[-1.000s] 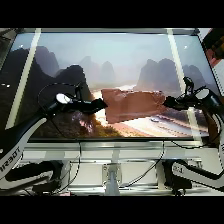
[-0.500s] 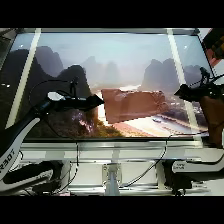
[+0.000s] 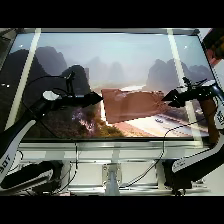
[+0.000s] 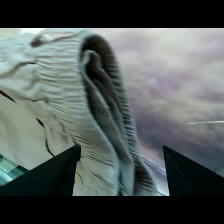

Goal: Fold the clothes and pants, and hang the long-sleeved shirts on hangers.

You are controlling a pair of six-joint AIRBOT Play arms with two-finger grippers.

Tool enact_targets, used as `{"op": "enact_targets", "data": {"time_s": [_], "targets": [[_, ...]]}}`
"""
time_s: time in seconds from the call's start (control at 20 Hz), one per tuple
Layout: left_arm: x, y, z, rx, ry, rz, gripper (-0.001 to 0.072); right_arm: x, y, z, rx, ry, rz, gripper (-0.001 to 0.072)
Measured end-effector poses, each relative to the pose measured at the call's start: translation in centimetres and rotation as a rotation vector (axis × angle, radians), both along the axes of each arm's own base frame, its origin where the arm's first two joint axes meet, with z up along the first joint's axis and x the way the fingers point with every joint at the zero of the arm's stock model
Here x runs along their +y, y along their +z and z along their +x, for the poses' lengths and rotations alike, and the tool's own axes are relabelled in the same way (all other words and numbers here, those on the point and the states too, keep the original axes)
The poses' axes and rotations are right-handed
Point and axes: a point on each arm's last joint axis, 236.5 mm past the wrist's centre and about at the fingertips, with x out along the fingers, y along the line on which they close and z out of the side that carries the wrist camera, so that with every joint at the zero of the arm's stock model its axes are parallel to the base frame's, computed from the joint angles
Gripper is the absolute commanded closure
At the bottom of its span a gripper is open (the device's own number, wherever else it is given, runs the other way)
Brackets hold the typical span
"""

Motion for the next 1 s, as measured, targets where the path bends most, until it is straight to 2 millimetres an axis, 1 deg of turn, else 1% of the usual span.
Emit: {"op": "enact_targets", "data": {"time_s": [0.15,0.25,0.35,0.4,0.45,0.5,0.55,0.65,0.7,0.8,0.85,0.9,1.0], "targets": [[0.1,0.1,0.2,-0.024,-0.005,0.011,0.0018,2.3,-0.3,0.5,-0.029,0.064,0.034,0.0114],[0.3,0.2,0.6,-0.047,0.000,0.021,0.0018,3.9,-0.5,0.6,-0.053,0.119,0.039,0.0207],[0.7,0.4,1.2,-0.076,0.020,0.034,0.0017,5.5,-0.8,0.7,-0.095,0.202,0.033,0.0436],[0.9,0.5,1.7,-0.100,0.029,0.044,0.0018,6.2,-0.9,0.8,-0.113,0.237,0.032,0.0632],[1.2,0.8,2.1,-0.126,0.039,0.055,0.0020,6.9,-0.9,0.7,-0.126,0.266,0.036,0.0688],[1.5,1.1,2.6,-0.158,0.046,0.069,0.0049,7.5,-0.7,0.8,-0.142,0.289,0.040,0.0688],[1.8,1.6,3.0,-0.196,0.052,0.083,0.0185,8.1,-0.3,1.0,-0.160,0.296,0.055,0.0688],[2.6,3.2,3.8,-0.294,0.061,0.126,0.0586,9.4,1.5,1.5,-0.204,0.300,0.098,0.0689],[3.2,4.3,4.2,-0.353,0.068,0.153,0.0694,9.7,2.4,1.9,-0.231,0.297,0.103,0.0689],[4.9,7.0,4.7,-0.475,0.084,0.218,0.0695,9.8,5.0,2.9,-0.310,0.279,0.112,0.0689],[5.9,8.5,4.9,-0.537,0.092,0.255,0.0696,9.3,6.5,3.7,-0.362,0.258,0.101,0.0689],[7.1,10.1,4.8,-0.600,0.099,0.298,0.0696,8.7,7.8,4.4,-0.410,0.235,0.082,0.0689],[10.3,13.3,4.8,-0.697,0.155,0.373,0.0696,6.7,11.0,5.8,-0.511,0.168,0.036,0.0688]]}}
